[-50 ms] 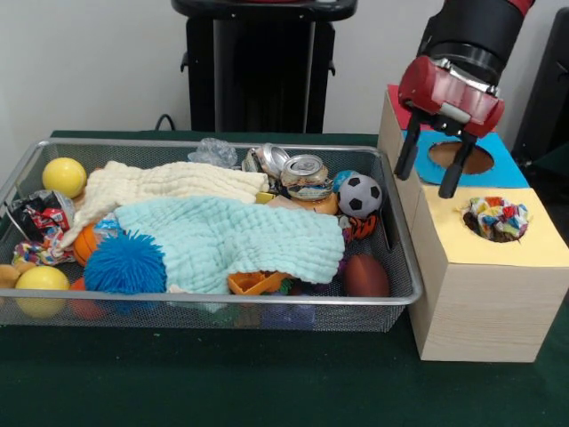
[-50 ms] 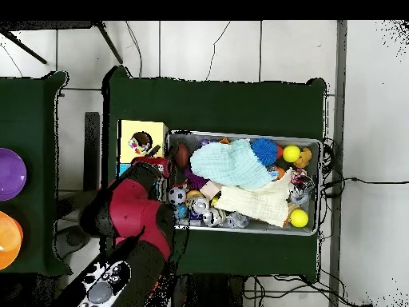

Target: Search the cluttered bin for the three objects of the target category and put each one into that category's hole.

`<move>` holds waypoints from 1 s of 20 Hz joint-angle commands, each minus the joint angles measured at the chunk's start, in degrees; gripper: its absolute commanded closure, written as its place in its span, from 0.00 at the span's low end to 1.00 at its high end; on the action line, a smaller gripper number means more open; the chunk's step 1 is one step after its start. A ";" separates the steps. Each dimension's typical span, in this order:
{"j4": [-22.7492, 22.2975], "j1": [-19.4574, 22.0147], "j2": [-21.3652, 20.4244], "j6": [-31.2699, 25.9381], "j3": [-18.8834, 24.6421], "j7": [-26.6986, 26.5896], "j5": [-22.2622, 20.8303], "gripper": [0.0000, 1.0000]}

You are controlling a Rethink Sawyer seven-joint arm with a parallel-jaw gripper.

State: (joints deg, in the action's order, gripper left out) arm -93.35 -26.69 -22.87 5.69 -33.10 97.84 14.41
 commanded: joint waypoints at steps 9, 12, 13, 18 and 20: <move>-7.87 11.39 -5.15 -3.88 22.51 6.29 -11.61 0.00; -7.84 11.36 -5.50 -4.69 22.51 6.13 -11.98 0.00; -7.85 11.41 -5.61 -4.86 22.59 6.12 -12.15 0.00; -8.75 12.00 -7.20 -6.54 22.97 5.54 -13.17 0.00; -8.23 11.22 -7.10 -8.24 21.95 5.05 -13.09 0.00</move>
State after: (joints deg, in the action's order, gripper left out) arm -98.57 -15.21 -29.08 5.66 -20.14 97.84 4.60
